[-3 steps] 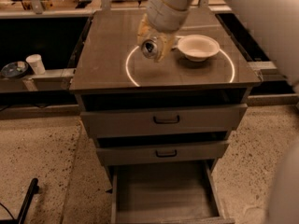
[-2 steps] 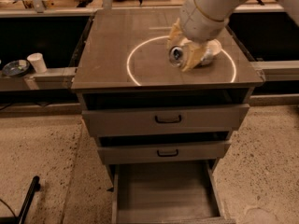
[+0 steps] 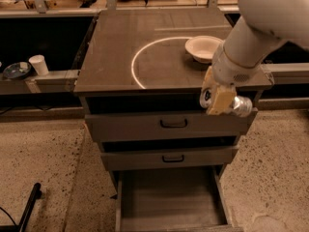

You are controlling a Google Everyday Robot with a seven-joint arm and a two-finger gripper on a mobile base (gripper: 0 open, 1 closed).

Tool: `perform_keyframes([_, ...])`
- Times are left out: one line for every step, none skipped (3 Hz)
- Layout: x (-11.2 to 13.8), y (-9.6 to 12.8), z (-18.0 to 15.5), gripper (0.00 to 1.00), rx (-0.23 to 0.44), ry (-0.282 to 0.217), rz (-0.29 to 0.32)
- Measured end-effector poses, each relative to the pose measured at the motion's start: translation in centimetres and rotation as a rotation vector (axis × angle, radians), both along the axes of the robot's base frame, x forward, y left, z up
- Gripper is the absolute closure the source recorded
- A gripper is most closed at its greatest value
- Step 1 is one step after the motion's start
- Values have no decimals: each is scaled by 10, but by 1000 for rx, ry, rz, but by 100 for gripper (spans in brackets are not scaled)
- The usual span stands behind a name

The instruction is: Place redbull can into bottom drawer

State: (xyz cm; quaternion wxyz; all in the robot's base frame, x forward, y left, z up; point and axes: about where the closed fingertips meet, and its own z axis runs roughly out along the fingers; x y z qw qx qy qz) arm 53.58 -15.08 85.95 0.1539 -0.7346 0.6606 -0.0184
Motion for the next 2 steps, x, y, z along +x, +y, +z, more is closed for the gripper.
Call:
perform_keyframes([-4, 0, -6, 100, 14, 30, -72])
perform_keyframes([-4, 0, -6, 100, 14, 30, -72])
